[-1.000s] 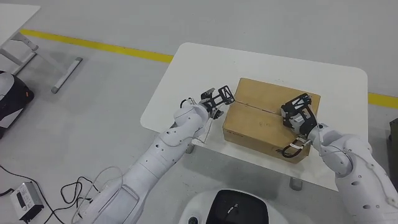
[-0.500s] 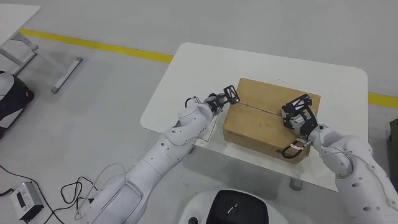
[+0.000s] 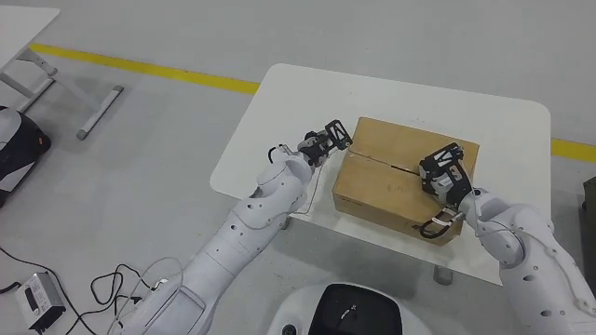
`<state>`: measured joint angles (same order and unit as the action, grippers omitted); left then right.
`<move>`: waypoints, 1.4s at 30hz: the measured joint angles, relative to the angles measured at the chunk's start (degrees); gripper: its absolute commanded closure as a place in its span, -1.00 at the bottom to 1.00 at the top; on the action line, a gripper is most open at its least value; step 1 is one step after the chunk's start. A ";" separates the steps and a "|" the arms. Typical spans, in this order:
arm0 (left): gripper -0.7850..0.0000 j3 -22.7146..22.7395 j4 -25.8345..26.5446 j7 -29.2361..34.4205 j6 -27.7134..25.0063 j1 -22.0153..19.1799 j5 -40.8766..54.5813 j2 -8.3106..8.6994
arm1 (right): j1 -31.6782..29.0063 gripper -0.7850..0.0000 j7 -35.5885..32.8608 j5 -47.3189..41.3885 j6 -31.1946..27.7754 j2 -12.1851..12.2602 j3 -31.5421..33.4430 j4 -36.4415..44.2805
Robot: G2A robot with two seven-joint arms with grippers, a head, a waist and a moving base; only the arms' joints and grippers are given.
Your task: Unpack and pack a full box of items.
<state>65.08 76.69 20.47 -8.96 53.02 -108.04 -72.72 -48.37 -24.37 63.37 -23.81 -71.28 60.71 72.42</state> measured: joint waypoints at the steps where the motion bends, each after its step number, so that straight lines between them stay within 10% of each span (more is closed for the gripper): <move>1: 0.27 0.12 0.50 0.02 0.04 0.12 -0.08 0.00 | -0.02 1.00 -0.01 0.01 0.01 -0.01 0.00 0.02; 4: 0.04 0.35 1.86 0.07 -0.03 0.24 0.02 -0.06 | -0.13 1.00 -0.01 0.08 0.00 -0.02 0.02 0.15; 13: 0.65 0.10 5.88 -0.53 1.19 0.39 -2.89 -0.27 | -0.79 1.00 0.11 0.32 0.08 0.10 0.64 0.74; 28: 0.42 -0.65 8.83 -1.69 -0.56 -1.41 -0.01 -1.26 | -0.81 1.00 -0.16 0.38 0.01 0.01 0.71 1.21; 33: 0.10 -1.07 9.10 -1.46 -2.81 -1.91 1.26 -1.51 | -0.70 1.00 -0.16 0.27 0.08 -0.02 0.89 1.33; 37: -1.00 0.52 8.64 0.76 -4.62 -1.88 2.64 -1.40 | -0.76 1.00 -0.14 0.25 0.08 -0.03 0.97 1.44; 42: -1.00 5.91 9.00 5.94 -9.72 0.44 7.89 -0.58 | -0.73 1.00 -0.29 0.15 -0.02 -0.06 1.00 1.37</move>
<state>70.99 85.69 26.41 -18.69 53.47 -100.14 -73.30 -49.09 -24.66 63.53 -23.82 -71.34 61.71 73.80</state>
